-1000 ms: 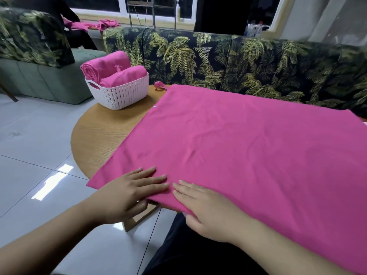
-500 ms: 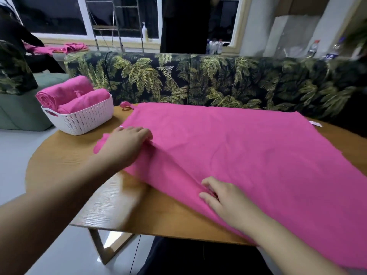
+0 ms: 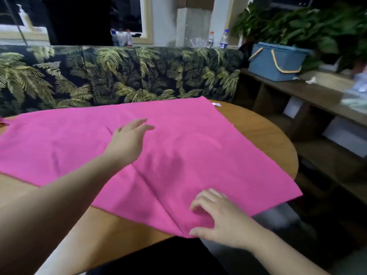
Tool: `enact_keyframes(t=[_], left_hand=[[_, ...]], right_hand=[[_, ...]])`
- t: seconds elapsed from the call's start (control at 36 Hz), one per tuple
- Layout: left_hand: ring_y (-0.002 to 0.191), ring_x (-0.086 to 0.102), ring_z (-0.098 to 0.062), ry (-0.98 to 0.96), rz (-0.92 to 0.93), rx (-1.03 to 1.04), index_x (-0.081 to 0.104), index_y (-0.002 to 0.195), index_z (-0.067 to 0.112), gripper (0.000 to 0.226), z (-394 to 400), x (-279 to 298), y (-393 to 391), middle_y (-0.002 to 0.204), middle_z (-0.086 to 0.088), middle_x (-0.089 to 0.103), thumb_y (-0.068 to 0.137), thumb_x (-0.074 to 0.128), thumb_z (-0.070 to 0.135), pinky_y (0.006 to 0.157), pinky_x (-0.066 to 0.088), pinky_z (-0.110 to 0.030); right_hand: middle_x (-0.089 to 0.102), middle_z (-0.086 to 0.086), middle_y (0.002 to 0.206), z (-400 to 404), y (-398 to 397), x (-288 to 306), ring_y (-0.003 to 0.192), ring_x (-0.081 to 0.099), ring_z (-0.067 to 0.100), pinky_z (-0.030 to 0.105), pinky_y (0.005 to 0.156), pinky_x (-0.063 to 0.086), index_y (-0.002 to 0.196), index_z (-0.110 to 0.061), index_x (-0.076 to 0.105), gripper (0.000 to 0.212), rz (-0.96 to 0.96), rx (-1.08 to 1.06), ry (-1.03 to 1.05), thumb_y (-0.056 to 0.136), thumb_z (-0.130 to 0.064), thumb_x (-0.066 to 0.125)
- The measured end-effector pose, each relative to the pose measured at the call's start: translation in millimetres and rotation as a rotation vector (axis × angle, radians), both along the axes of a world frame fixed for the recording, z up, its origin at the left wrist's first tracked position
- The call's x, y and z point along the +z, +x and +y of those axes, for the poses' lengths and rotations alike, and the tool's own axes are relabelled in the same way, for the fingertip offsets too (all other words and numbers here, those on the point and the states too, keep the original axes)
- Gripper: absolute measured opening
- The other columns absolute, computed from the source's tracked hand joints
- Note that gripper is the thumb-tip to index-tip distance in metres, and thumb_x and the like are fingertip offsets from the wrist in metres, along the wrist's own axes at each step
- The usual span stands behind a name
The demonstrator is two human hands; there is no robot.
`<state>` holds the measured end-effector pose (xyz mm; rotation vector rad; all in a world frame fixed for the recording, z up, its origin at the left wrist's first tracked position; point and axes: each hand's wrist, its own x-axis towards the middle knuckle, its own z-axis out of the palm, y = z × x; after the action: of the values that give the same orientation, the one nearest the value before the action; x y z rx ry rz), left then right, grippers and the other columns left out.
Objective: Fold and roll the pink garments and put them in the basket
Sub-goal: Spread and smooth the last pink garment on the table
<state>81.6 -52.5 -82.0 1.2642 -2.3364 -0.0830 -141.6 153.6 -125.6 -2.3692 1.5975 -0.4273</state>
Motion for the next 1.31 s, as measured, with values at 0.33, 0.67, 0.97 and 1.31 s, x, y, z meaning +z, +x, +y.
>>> enact_keyframes(t=[0.33,0.67,0.97,1.31], left_hand=[[0.146,0.018,-0.011,0.285,-0.263,-0.170,0.040,0.143,0.035,0.059,33.4,-60.0,-27.8,0.155,0.011,0.027,0.092,0.017,0.054,0.116,0.016,-0.041],[0.135,0.042,-0.015,0.212,-0.121,-0.255,0.058,0.132,0.024,0.093,13.8,-64.3,3.9,0.141,0.004,0.051,0.082,0.000,0.079,0.113,0.031,-0.034],[0.115,0.048,-0.007,0.163,0.193,-0.261,0.066,0.116,0.011,0.049,5.8,-61.5,20.9,0.120,-0.002,0.061,0.093,0.030,0.036,0.103,0.024,-0.004],[0.118,0.057,-0.016,0.061,-0.012,-0.332,0.067,0.114,0.022,0.039,-7.2,-81.1,34.2,0.124,0.004,0.063,0.095,0.035,0.034,0.099,0.045,-0.034]], right_hand=[[0.051,-0.020,0.123,33.4,-95.6,-29.5,0.119,0.037,-0.007,0.027,0.097,0.033,0.116,-0.026,0.062,0.041,-0.012,-0.310,-0.203,0.078,-0.035,0.050],[0.064,0.001,0.105,-6.5,-106.5,-4.9,0.106,0.052,0.017,0.040,0.098,0.040,0.102,-0.011,0.066,0.021,-0.042,-0.575,-0.548,0.085,-0.023,0.061],[0.062,-0.002,0.110,-151.1,-35.2,51.0,0.110,0.051,0.019,0.031,0.094,0.030,0.107,-0.016,0.063,0.017,0.154,-0.223,-0.210,0.098,-0.023,0.050],[0.061,-0.015,0.105,-82.5,-90.2,4.3,0.105,0.055,0.011,0.029,0.098,0.038,0.103,-0.023,0.066,0.035,0.049,-0.258,-0.139,0.076,-0.035,0.047]])
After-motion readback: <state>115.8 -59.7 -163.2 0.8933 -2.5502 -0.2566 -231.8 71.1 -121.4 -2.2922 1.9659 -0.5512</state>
